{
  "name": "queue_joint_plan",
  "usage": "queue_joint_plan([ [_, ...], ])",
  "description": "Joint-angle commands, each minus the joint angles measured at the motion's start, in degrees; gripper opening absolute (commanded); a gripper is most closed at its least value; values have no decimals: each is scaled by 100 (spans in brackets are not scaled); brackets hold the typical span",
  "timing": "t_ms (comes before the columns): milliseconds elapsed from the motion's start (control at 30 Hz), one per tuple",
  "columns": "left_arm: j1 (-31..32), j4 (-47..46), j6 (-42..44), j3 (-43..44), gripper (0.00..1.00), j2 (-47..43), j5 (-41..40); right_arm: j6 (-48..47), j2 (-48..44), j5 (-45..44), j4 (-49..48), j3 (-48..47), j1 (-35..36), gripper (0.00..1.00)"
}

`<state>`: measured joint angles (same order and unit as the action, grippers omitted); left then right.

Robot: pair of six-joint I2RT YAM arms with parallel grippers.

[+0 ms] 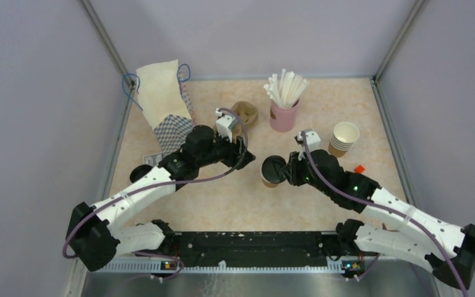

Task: Pack the takeout coffee

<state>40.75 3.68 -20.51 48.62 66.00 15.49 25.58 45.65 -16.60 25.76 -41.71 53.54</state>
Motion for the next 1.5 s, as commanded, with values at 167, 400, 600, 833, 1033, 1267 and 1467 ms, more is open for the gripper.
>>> queue_joint_plan([
  [167, 7, -135, 167, -227, 64, 1, -74, 258, 1189, 1788, 391, -955, -1441, 0],
  [400, 14, -258, 163, -280, 64, 201, 93, 218, 1713, 2480, 520, -1289, -1888, 0],
  [600, 53, -321, 112, -214, 62, 441, 270, 295, 1988, 2796, 529, -1251, -2074, 0],
  [833, 108, -914, -52, -176, 59, 880, 509, 260, 2293, 3028, 607, -1184, -2313, 0],
  [1033, 127, -993, -122, -31, 56, 1200, 518, 225, 2491, 3072, 750, -1209, -2321, 0],
  [1267, 144, -984, -66, 92, 56, 1602, 624, 194, 2607, 3014, 794, -1262, -2364, 7],
  [1467, 161, -992, -37, 154, 55, 1818, 697, 172, 2607, 3032, 857, -1324, -2383, 12],
])
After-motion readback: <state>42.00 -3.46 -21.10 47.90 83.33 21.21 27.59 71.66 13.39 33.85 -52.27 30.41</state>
